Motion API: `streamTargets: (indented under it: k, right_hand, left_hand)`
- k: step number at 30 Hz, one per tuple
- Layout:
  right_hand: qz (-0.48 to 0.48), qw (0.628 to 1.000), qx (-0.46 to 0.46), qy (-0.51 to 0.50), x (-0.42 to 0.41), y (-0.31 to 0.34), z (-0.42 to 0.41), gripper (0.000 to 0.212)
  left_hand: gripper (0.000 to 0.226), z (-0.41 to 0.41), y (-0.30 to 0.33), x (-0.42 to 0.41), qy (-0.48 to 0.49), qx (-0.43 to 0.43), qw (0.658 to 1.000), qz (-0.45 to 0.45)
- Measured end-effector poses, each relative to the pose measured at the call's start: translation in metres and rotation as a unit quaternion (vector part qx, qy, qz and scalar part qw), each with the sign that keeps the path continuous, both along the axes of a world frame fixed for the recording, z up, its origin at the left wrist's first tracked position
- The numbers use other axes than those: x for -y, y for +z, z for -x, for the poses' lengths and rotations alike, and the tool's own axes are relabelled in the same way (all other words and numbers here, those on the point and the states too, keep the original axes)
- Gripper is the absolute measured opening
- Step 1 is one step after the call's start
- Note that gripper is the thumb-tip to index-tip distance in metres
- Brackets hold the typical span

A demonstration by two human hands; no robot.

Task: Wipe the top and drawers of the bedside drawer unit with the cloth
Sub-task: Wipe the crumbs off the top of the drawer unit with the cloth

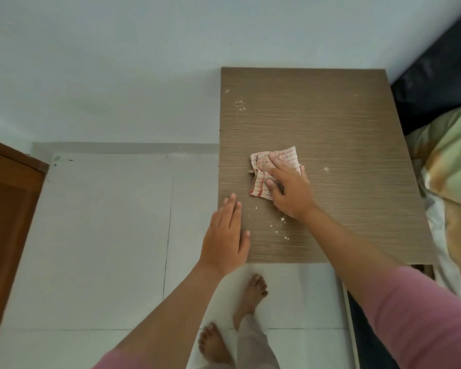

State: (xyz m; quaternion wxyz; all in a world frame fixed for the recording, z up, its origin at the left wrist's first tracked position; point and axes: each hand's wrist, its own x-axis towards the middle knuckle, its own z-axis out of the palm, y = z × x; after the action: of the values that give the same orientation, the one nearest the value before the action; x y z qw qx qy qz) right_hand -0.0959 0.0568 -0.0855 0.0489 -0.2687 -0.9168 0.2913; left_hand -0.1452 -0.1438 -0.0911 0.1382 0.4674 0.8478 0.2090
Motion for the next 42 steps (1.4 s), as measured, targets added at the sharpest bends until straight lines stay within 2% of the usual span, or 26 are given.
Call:
streamTargets:
  k: [4,18,33,39,42]
  right_hand:
    - [-0.006,1.0,-0.006,-0.022,0.025,-0.001,-0.027,0.035]
    - [-0.033,0.999,-0.014,-0.011,0.057,-0.006,-0.066,0.035]
    - [-0.011,0.999,-0.041,0.004,0.099,-0.01,-0.122,0.031]
    - [0.022,0.998,-0.06,0.01,0.11,-0.011,-0.14,0.029]
    - [0.094,0.992,-0.08,0.008,0.119,0.001,-0.15,0.024]
  left_hand:
    - [0.062,-0.008,-0.008,0.009,0.004,-0.008,1.0,0.027]
    - [0.062,-0.007,-0.018,0.011,0.003,-0.04,0.999,-0.014]
    - [0.061,-0.012,-0.018,0.011,-0.005,-0.075,0.997,-0.023]
    - [0.06,-0.012,-0.019,0.01,-0.003,-0.087,0.996,-0.022]
    - [0.059,-0.012,-0.019,0.01,-0.001,-0.088,0.996,-0.024]
